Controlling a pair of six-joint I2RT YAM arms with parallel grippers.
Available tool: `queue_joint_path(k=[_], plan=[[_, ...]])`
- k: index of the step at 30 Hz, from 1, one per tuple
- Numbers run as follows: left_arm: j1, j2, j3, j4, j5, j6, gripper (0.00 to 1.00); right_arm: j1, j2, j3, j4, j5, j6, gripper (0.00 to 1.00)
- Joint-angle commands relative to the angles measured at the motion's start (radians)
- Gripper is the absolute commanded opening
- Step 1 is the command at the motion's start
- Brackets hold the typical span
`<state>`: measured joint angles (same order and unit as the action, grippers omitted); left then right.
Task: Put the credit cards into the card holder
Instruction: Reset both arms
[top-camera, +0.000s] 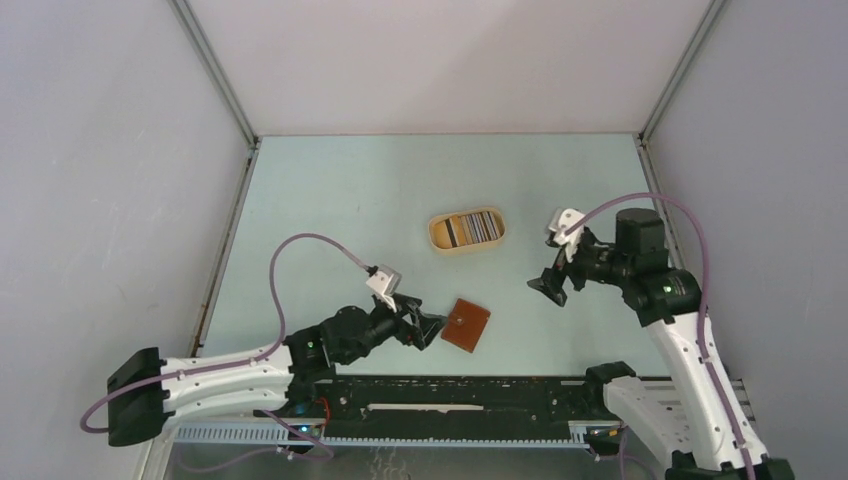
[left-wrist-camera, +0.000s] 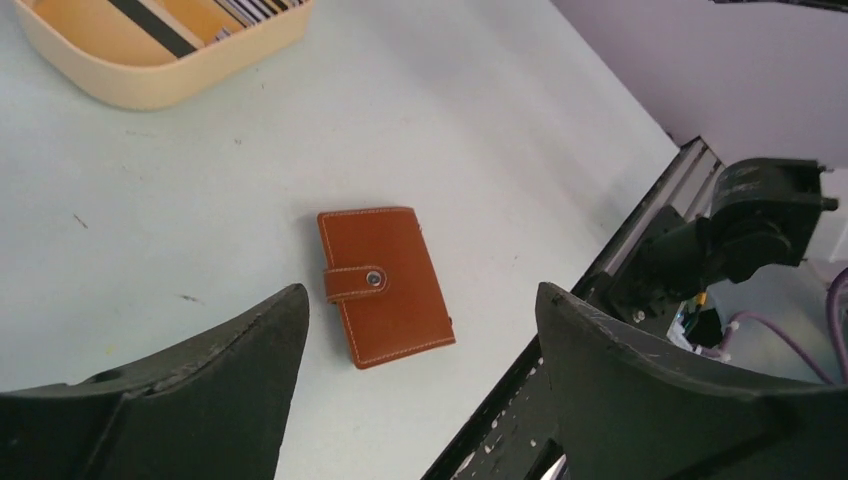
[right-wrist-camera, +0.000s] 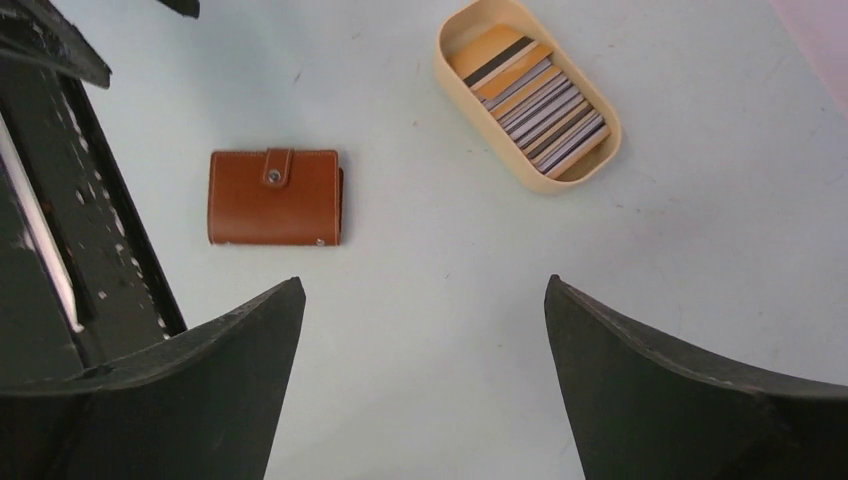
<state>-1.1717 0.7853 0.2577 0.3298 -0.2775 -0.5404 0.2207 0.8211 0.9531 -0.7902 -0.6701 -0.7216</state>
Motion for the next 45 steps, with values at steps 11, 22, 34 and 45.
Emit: queue_joint_path(k=[11,22,34,45], plan=[[0.026,-0.17,0.244,-0.293,-0.121,0.073,1.0,-0.303,-0.149,0.035,0.183,-0.155,0.561,1.0],[0.027,-0.326,0.27,-0.432,-0.095,0.042,1.0,-0.387,-0.209,0.034,0.223,-0.274,0.693,1.0],[0.027,-0.437,0.373,-0.624,-0.207,0.112,1.0,-0.396,-0.227,0.056,0.26,-0.167,0.817,1.0],[0.027,-0.417,0.381,-0.653,-0.257,0.137,1.0,-0.399,-0.235,0.061,0.254,-0.184,0.784,1.0]])
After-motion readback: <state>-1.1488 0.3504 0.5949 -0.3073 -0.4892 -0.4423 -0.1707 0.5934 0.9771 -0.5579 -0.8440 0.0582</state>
